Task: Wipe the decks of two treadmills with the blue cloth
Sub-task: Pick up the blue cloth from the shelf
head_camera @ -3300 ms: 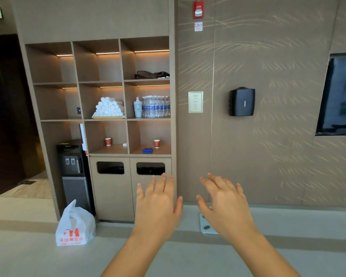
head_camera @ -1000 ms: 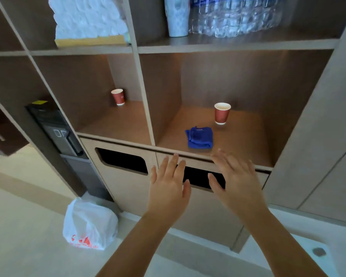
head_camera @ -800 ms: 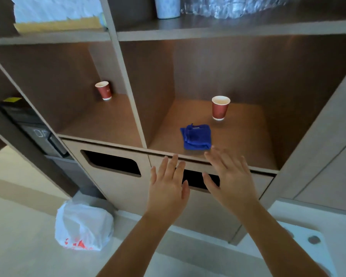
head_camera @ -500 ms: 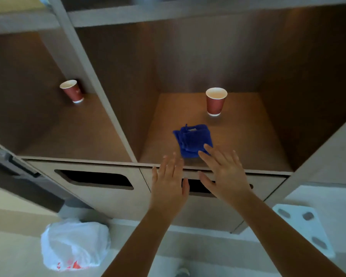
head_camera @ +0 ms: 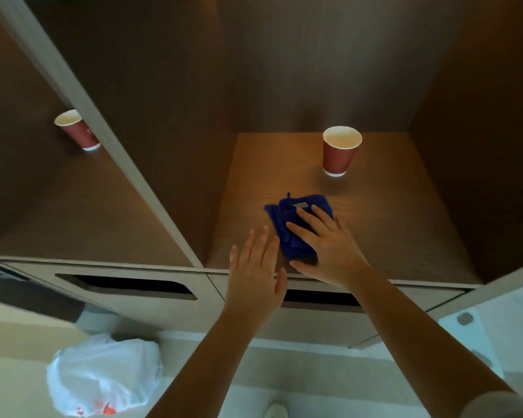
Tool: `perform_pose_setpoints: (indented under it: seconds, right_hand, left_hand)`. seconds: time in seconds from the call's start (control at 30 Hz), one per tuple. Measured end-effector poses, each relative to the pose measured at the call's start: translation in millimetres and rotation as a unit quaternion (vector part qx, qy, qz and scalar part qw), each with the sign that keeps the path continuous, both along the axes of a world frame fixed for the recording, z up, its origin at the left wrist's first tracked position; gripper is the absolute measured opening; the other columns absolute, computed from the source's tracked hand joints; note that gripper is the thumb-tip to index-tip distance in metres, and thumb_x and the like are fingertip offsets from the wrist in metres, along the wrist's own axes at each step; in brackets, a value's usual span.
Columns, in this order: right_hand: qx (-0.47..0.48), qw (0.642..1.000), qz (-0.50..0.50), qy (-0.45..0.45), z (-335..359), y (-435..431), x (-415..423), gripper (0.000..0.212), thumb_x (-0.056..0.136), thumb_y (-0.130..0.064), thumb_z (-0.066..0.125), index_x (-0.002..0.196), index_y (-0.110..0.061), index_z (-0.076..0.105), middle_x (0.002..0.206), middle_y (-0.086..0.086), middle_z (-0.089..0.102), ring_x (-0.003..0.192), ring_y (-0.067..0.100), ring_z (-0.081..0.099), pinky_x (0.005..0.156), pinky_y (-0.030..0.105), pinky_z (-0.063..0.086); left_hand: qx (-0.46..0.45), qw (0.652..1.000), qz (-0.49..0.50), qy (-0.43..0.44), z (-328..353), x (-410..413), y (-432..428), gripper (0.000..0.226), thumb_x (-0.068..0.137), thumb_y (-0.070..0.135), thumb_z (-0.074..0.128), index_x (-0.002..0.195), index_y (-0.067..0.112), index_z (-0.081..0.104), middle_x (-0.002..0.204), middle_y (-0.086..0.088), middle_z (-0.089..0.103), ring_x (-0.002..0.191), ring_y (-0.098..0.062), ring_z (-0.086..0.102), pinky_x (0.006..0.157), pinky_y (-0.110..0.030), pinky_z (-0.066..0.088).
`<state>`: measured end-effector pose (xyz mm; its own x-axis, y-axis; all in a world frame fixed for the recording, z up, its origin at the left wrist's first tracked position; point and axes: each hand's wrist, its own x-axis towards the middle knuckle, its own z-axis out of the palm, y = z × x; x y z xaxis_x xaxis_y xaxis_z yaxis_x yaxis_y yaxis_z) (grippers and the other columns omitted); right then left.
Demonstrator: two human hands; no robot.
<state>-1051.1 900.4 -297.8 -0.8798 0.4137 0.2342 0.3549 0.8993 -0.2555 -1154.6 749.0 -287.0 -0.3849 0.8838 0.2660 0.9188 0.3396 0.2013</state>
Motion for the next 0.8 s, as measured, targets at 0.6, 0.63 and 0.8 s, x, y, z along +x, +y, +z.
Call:
perform_pose_setpoints:
  seconds: [0.6, 0.63, 0.8]
  right_hand:
    - [0.086, 0.989, -0.027, 0.119, -27.4, -37.1, 38.7, 0.077, 0.065, -0.033, 0.079, 0.133, -0.026, 0.042, 0.129, 0.008, 0.057, 0.125, 0.023, 0.039, 0.095, 0.055, 0.039]
    - [0.098, 0.986, -0.030, 0.128, -27.7, -39.4, 39.9, 0.075, 0.068, -0.034, 0.075, 0.134, -0.026, 0.040, 0.127, 0.008, 0.058, 0.123, 0.023, 0.039, 0.098, 0.058, 0.033]
    - [0.099, 0.980, -0.030, 0.170, -25.7, -44.0, 42.0, 0.047, 0.078, -0.041, 0.052, 0.123, -0.027, 0.047, 0.120, 0.007, 0.063, 0.119, 0.022, 0.045, 0.108, 0.060, 0.017]
  left_hand:
    - [0.034, 0.996, 0.029, -0.078, -27.5, 16.5, -25.4, 0.050, 0.083, 0.029, 0.038, 0.129, 0.010, 0.046, 0.141, -0.012, 0.043, 0.133, -0.025, 0.031, 0.102, -0.051, 0.020]
    - [0.037, 0.996, 0.027, -0.080, -27.4, 17.6, -26.4, 0.050, 0.083, 0.029, 0.037, 0.129, 0.010, 0.046, 0.141, -0.012, 0.042, 0.133, -0.024, 0.029, 0.102, -0.051, 0.020]
    - [0.052, 0.994, 0.014, -0.091, -21.4, 20.8, -29.3, 0.051, 0.084, 0.028, 0.036, 0.131, 0.011, 0.044, 0.143, -0.010, 0.040, 0.134, -0.020, 0.025, 0.103, -0.049, 0.018]
